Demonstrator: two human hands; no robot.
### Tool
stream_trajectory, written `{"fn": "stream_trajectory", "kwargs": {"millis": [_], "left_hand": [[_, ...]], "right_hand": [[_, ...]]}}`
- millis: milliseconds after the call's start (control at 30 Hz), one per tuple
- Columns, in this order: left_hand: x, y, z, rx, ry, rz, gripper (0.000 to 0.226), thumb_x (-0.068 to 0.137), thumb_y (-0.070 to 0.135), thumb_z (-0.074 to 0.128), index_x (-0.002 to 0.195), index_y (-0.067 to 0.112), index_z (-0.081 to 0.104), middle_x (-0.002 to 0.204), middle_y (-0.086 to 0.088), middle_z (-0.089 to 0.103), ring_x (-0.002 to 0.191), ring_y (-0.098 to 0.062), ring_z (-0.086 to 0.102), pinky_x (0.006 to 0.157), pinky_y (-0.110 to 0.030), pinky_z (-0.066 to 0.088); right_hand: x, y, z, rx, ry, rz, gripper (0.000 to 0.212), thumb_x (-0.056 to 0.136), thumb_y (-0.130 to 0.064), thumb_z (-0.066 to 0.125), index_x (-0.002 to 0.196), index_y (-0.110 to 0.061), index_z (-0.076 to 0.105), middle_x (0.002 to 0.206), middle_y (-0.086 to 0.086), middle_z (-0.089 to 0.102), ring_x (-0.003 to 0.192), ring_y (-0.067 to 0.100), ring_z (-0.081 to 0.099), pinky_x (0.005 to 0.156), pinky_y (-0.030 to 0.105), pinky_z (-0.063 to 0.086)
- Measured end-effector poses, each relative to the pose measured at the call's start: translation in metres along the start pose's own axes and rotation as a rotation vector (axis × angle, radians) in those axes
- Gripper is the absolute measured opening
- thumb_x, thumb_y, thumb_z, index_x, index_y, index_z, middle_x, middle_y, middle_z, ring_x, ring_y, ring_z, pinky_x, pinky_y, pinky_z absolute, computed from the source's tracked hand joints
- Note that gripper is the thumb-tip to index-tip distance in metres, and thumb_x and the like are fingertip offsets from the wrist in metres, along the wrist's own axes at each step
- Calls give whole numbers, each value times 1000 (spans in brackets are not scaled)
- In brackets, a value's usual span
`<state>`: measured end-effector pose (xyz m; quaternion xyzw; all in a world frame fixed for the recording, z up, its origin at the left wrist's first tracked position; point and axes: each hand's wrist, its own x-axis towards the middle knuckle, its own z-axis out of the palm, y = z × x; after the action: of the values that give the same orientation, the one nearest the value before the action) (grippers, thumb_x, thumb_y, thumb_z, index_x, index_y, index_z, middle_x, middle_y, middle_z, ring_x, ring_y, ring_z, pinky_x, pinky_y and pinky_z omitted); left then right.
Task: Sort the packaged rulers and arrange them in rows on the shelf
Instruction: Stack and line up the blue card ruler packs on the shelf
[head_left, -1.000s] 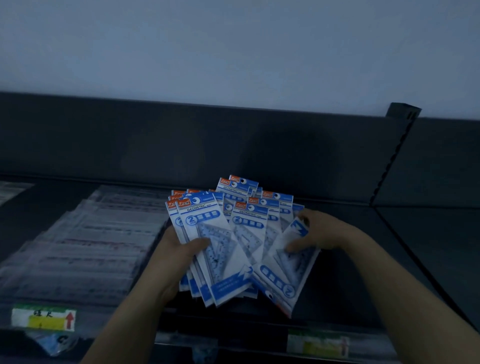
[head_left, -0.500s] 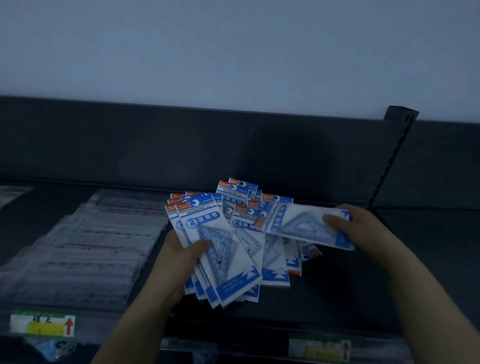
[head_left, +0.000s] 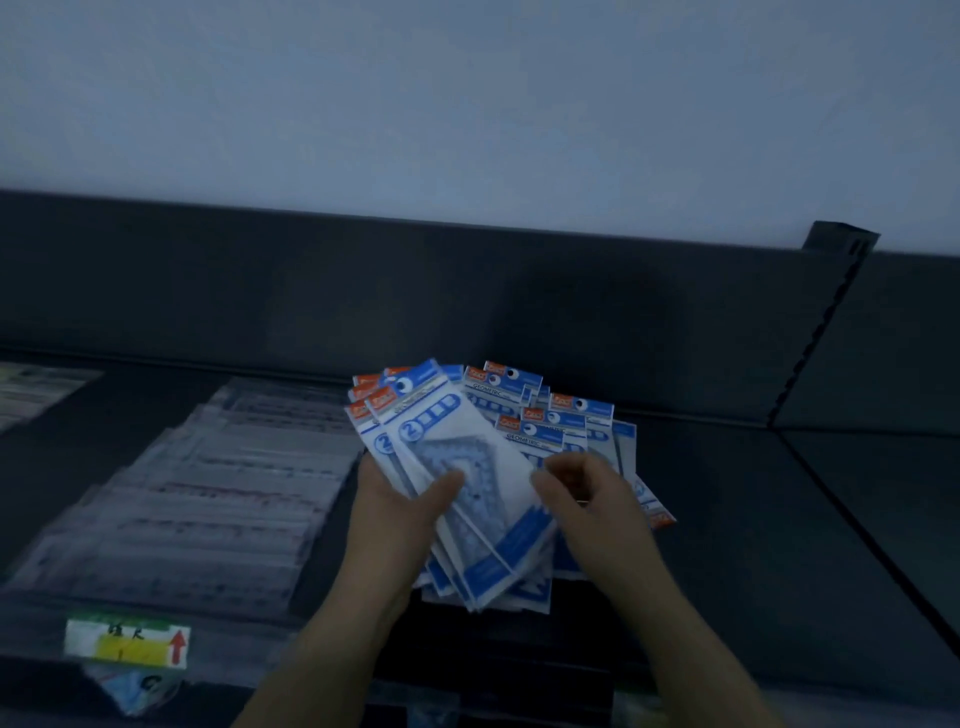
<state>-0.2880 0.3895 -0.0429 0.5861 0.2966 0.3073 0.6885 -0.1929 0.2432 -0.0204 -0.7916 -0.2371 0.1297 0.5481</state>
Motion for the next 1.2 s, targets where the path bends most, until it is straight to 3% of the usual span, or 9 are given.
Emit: {"fn": "stream_trajectory", "kwargs": {"millis": [133, 200, 333, 433, 500, 767, 933, 1100, 1200], "left_hand": [[13, 2, -25, 30, 6, -55, 41, 84, 3, 68, 121, 14, 52, 105, -11, 70, 89, -28, 69, 71, -40, 58], [15, 1, -25, 82, -39, -66, 38, 84, -3, 64, 116, 14, 52, 102, -10, 68, 89, -27, 67, 76, -40, 55], [16, 0, -21, 172, -148, -99, 37, 80, -2, 64, 109, 19, 54, 105, -9, 68, 95, -28, 66, 89, -45, 53], [18, -2, -24, 171, -177, -96, 42, 79, 0, 66, 111, 24, 54, 111, -9, 67, 100, -27, 65, 92, -49, 52], [17, -5, -24, 167, -185, -94, 40, 83, -4, 62, 110, 25, 53, 110, -7, 67, 100, -26, 65, 89, -46, 53], [19, -12, -17, 128, -255, -148, 43, 86, 0, 61, 124, 17, 49, 117, -10, 64, 101, -28, 65, 82, -43, 55], [16, -11, -16, 108, -269, -153, 43, 90, 3, 58, 128, 20, 46, 117, -7, 62, 99, -24, 64, 71, -33, 54], [12, -7, -18, 114, -294, -138, 44, 91, 3, 56, 130, 19, 45, 120, -7, 61, 101, -23, 63, 75, -33, 53], [11, -2, -23, 89, -282, -123, 41, 91, 1, 55, 128, 16, 46, 117, -8, 62, 99, -22, 63, 73, -32, 53]], "right_hand": [[4, 9, -6, -236, 18, 67, 43, 93, -29, 58, 132, -10, 48, 101, -4, 55, 94, 11, 53, 84, 26, 45], [5, 8, -3, -206, 7, 101, 45, 93, -24, 59, 131, -4, 47, 109, 5, 57, 98, 19, 57, 88, 32, 49], [4, 3, 4, -106, 12, 174, 47, 89, -18, 64, 131, -3, 47, 115, 11, 56, 100, 24, 58, 77, 31, 50], [5, 1, 8, -172, 33, 170, 49, 87, -12, 64, 123, 16, 44, 124, 32, 50, 109, 44, 53, 93, 52, 46], [7, 0, 11, -210, 59, 147, 48, 85, -8, 64, 120, 19, 45, 122, 35, 50, 107, 47, 53, 93, 56, 45], [10, -11, 9, -360, -1, 163, 46, 82, -15, 71, 114, 14, 56, 109, 28, 63, 96, 34, 63, 84, 42, 50], [15, -10, 14, -292, 9, 200, 41, 82, -11, 70, 107, 20, 58, 106, 36, 62, 94, 43, 63, 82, 52, 51], [23, -11, 16, -294, -76, 283, 33, 84, -19, 69, 99, 11, 69, 76, 13, 64, 59, 13, 53, 57, 23, 47], [22, -11, 8, -243, -73, 302, 33, 84, -19, 70, 101, 9, 68, 81, 17, 65, 58, 10, 49, 47, 18, 41]]}}
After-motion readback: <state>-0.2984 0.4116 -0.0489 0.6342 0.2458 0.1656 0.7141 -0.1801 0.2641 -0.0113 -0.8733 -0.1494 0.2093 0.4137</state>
